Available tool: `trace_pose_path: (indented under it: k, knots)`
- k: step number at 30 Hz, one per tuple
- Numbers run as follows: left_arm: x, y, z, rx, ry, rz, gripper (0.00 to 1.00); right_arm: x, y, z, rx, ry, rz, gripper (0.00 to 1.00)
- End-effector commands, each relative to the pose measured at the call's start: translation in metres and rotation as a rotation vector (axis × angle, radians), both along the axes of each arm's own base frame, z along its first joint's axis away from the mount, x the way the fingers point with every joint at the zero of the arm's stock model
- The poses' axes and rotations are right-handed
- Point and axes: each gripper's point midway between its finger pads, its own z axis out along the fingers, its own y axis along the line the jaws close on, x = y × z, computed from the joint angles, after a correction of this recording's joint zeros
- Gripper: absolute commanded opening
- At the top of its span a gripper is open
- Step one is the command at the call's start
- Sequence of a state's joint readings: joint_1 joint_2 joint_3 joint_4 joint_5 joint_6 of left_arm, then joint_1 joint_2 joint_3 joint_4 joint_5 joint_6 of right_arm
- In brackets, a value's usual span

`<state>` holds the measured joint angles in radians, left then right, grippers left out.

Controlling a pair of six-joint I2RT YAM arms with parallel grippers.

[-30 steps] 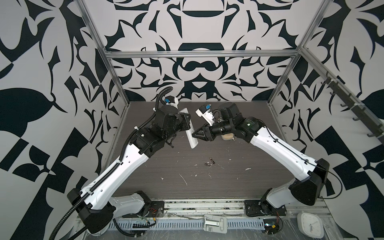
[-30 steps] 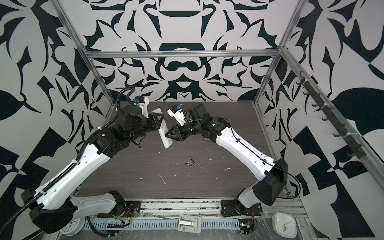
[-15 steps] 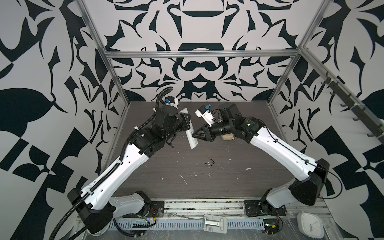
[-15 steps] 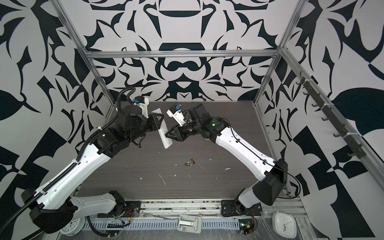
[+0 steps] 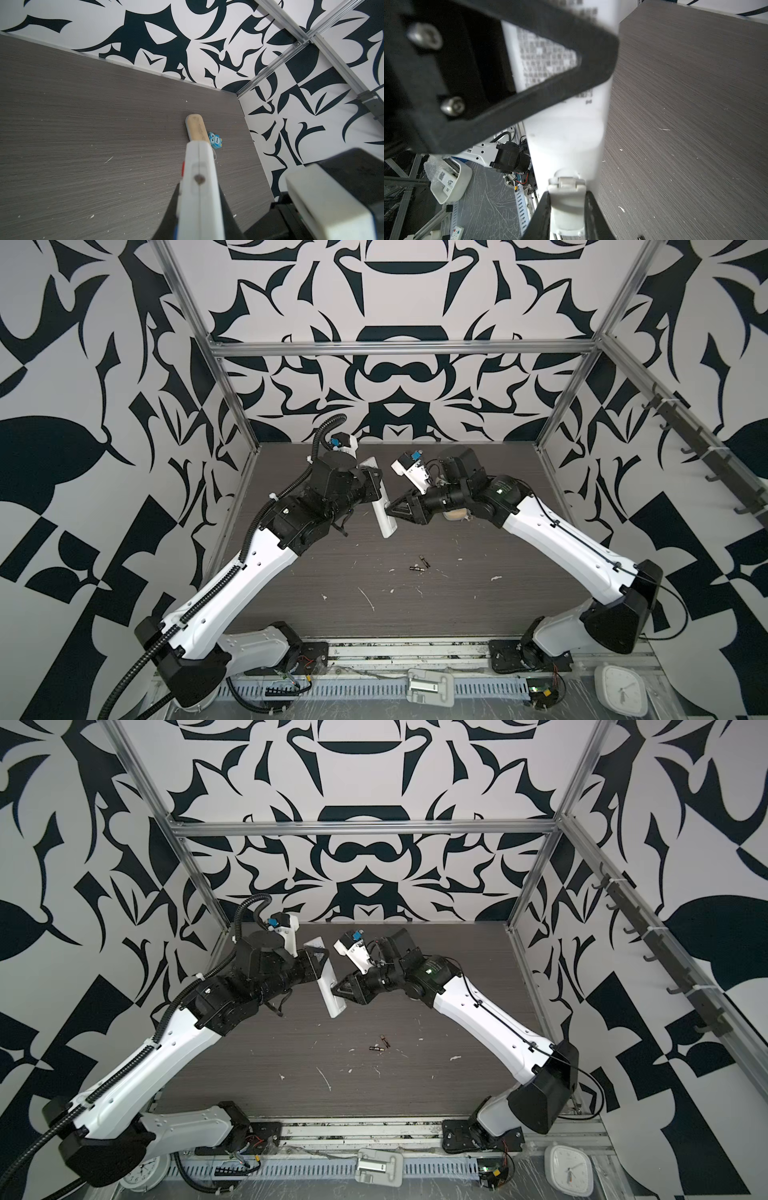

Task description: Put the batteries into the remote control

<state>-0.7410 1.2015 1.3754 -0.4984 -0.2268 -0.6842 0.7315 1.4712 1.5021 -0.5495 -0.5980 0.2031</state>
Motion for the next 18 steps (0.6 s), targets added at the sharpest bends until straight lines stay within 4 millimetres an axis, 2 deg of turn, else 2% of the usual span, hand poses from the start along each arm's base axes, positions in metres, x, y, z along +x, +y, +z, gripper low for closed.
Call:
trace_pose_path:
  k: [1,14,18]
  knots:
    - [-0.003,0.003,0.005,-0.027,-0.016,0.007,0.0,-0.006,-0.003,0.023,0.044,-0.064,0.0,0.2]
    - [-0.003,0.011,-0.008,0.001,0.002,0.045,0.0,-0.006,-0.009,0.033,0.072,-0.1,-0.032,0.18]
    - [-0.001,0.024,-0.018,0.031,0.015,0.104,0.0,0.0,-0.023,0.021,-0.012,-0.091,-0.104,0.15]
